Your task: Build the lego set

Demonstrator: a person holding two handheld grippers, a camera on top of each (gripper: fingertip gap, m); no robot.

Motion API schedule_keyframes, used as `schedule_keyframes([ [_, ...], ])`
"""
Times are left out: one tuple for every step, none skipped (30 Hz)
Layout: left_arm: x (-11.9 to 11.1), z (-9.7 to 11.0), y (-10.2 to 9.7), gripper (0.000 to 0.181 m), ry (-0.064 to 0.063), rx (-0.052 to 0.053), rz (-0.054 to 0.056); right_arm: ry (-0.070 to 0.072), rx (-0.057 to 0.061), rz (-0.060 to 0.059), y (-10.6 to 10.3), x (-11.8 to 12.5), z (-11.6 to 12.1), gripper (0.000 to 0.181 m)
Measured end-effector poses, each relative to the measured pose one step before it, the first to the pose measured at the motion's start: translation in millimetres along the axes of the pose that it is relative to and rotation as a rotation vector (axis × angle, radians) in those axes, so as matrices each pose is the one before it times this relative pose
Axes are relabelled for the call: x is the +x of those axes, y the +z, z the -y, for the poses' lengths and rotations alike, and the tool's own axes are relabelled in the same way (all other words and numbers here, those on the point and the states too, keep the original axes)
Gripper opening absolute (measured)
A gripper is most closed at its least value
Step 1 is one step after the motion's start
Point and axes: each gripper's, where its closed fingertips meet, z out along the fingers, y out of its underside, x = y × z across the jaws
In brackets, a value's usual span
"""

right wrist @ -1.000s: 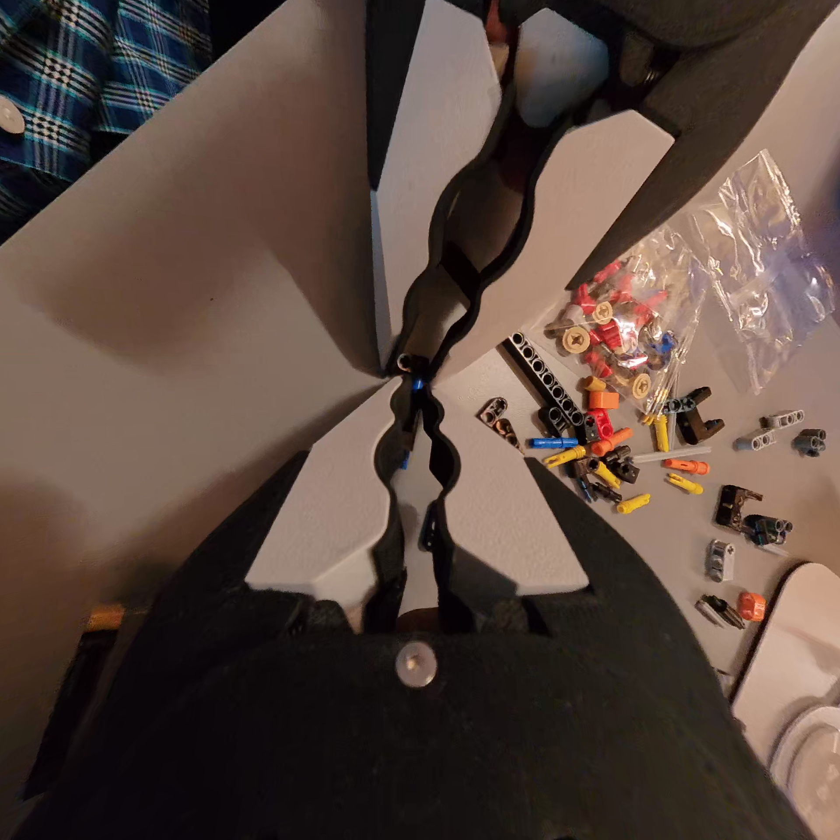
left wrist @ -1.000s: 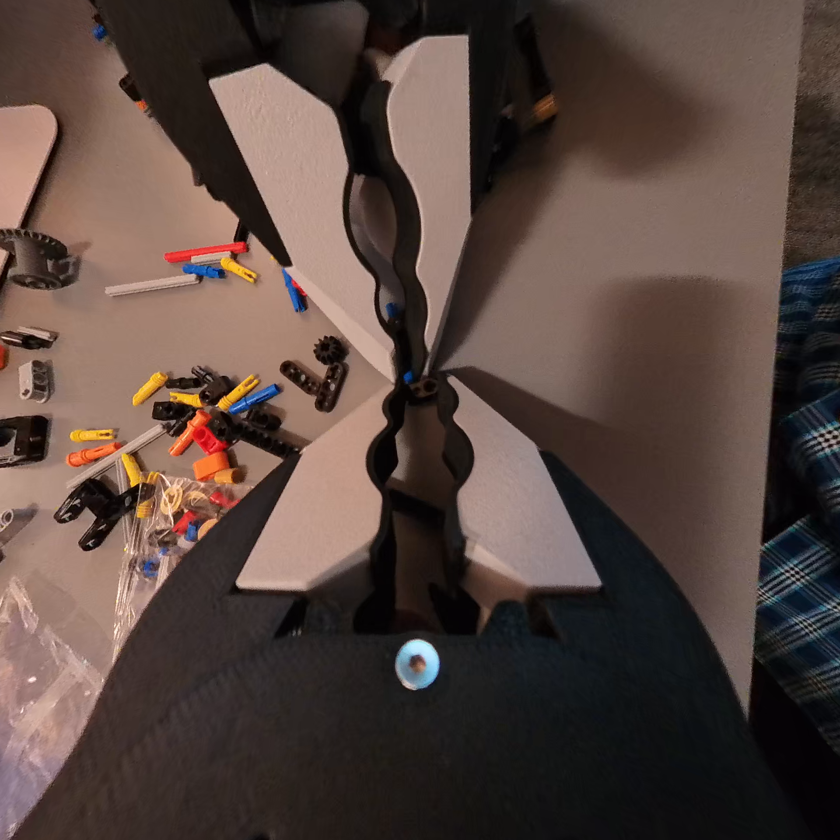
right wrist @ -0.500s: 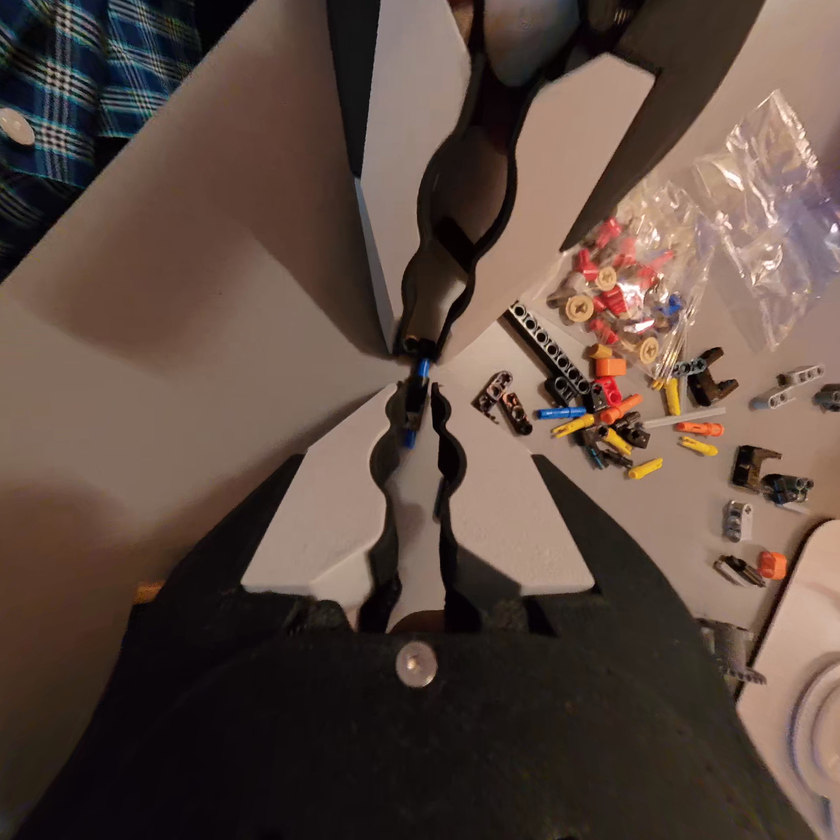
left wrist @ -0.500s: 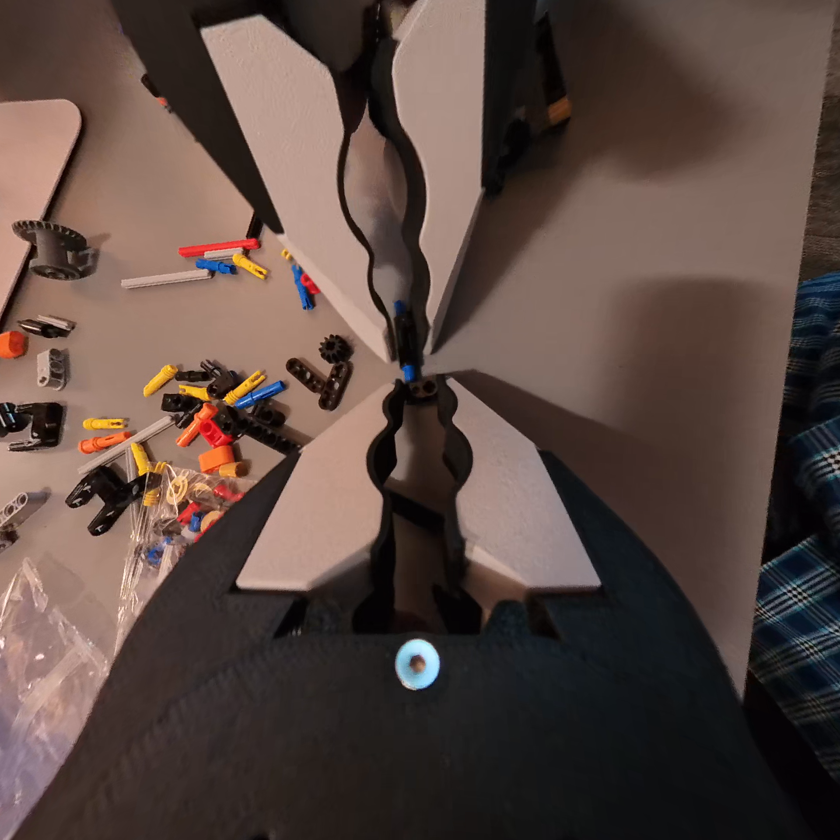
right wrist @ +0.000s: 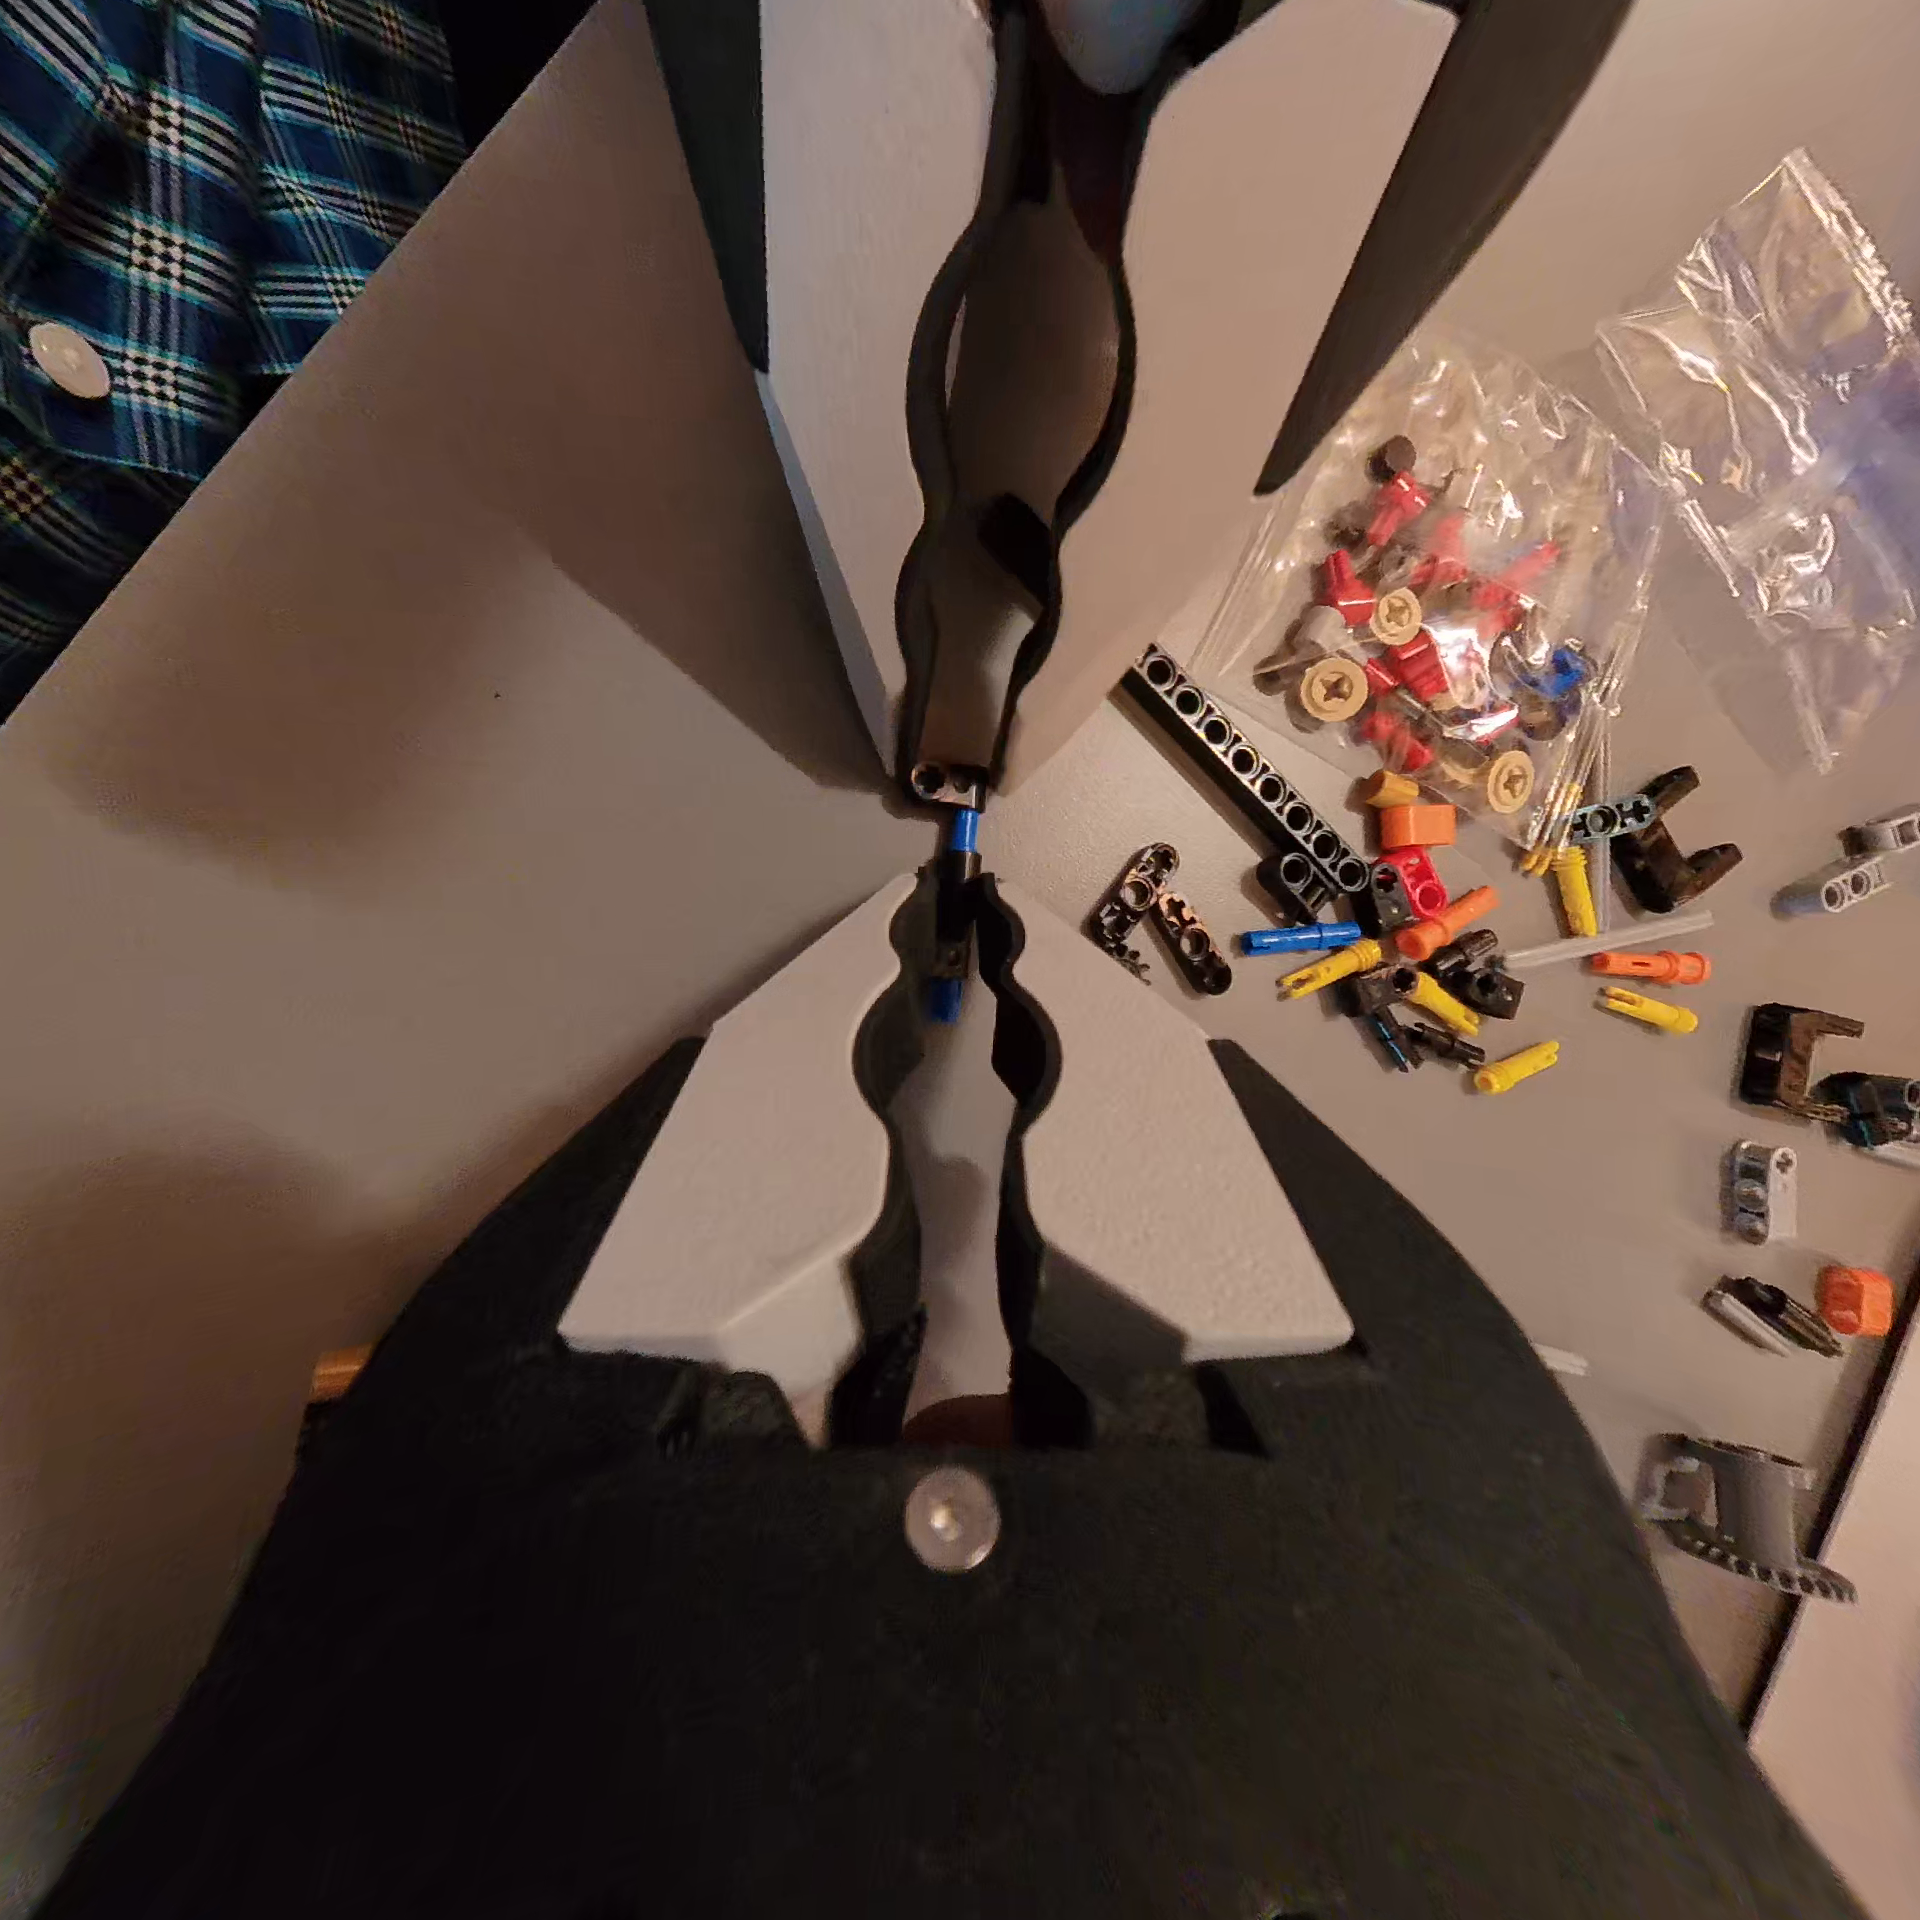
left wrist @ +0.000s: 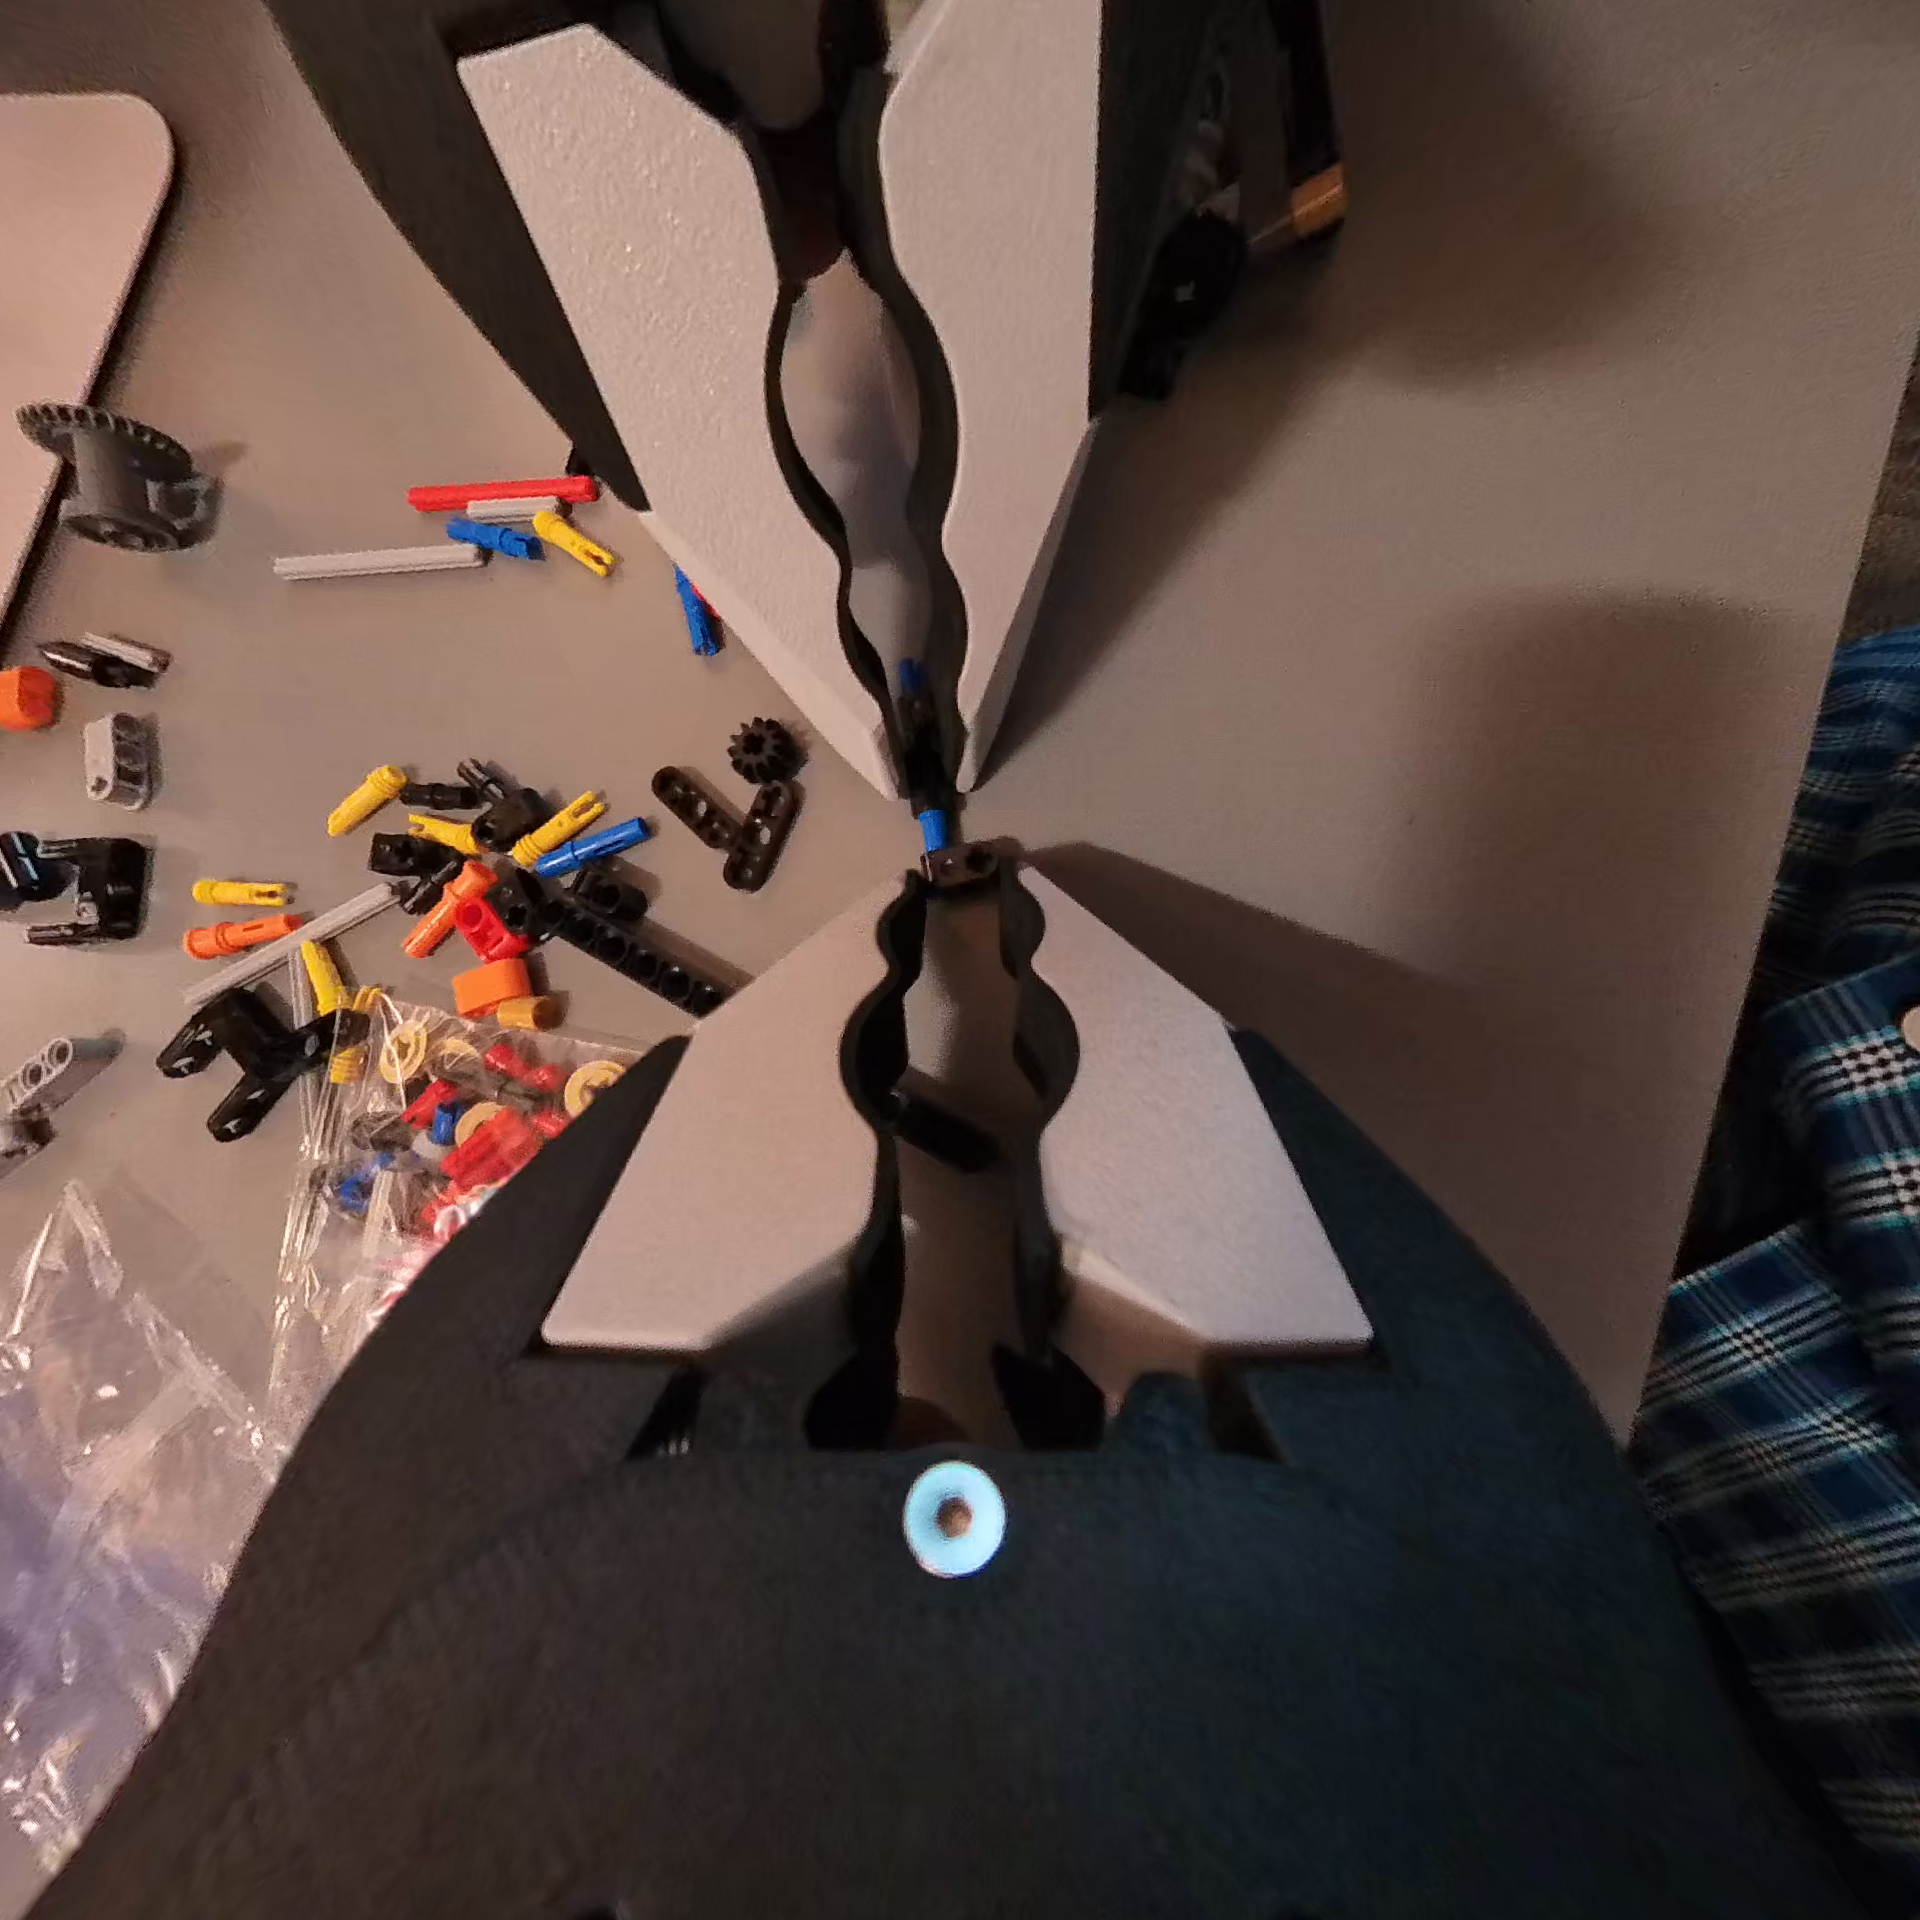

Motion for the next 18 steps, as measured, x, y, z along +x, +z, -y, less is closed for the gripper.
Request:
schedule_keyframes([
  [0.04,-0.15,-0.03,0.011,-0.009,-0.0015,-0.0003,0.0007,0.0001,-0.001,0.09,0.07,-0.03,0.004],
  [-0.05,-0.04,0.06,0.011,-0.0055,0.0,0.0,-0.0003,0.0001,-0.0009,0.03,0.07,0.07,0.004],
  [0.02,0.05,0.09,0.011,-0.0107,-0.0018,-0.0016,-0.0007,0.0012,-0.0014,0.06,0.1,0.0,0.003],
  [0.08,0.0,0.11,0.011,-0.0018,-0.0019,0.0,-0.0001,0.003,-0.0021,0.06,0.1,0.08,0.004],
  [0.07,-0.06,0.08,0.011,0.0029,-0.0008,-0.0005,0.0069,0.0067,0.0013,0.07,0.1,0.08,0.004],
  [0.04,0.05,0.16,0.011,-0.0056,0.0023,-0.0054,0.0,0.0058,0.0004,0.13,0.11,-0.01,0.004],
  [0.2,0.05,0.28,0.01,-0.0136,0.0021,-0.007,-0.0059,0.0005,-0.0034,0.08,0.09,0.05,0.004],
  [0.11,0.07,0.09,0.011,-0.0009,0.0028,-0.0022,-0.0028,0.0001,-0.0021,0.14,0.11,0.16,0.004],
  [0.18,0.02,0.13,0.011,-0.0019,0.0036,-0.0018,0.003,0.0025,0.0026,0.05,0.01,-0.03,0.003],
  [0.32,0.07,0.16,0.011,-0.0048,0.003,-0.0049,-0.0026,-0.001,-0.0008,0.09,0.05,-0.01,0.003],
  [-0.3,0.35,0.44,0.011,0.0019,0.0015,-0.0015,-0.0073,-0.0035,-0.0028,0.06,0.0,0.09,0.003],
  [0.06,0.3,0.34,0.01,0.0038,-0.0003,-0.0045,-0.0018,0.0015,0.0013,0.08,0.02,-0.02,0.003],
  [0.06,0.2,0.24,0.01,0.0007,0.0008,-0.0049,0.0033,0.0047,0.0015,0.07,0.09,0.1,0.003],
  [0.16,0.27,0.35,0.011,-0.0034,0.0049,-0.0043,-0.001,-0.0014,-0.0016,0.08,-0.02,-0.01,0.003],
  [0.46,0.33,0.27,0.011,-0.0051,0.0022,-0.0052,-0.0044,-0.0058,-0.0029,0.05,0.02,-0.07,0.003],
  [-0.02,0.13,0.32,0.011,0.0055,0.0006,-0.0008,0.0027,0.0023,0.0012,0.11,0.01,0.12,0.003],
  [-0.35,0.82,0.78,0.011,-0.0022,0.0028,0.0015,0.0086,0.0109,0.0065,0.15,0.06,0.1,0.004],
  [-0.03,0.51,0.6,0.011,-0.0017,0.001,-0.0014,0.0003,0.0031,0.0013,0.01,-0.04,-0.09,0.003],
])
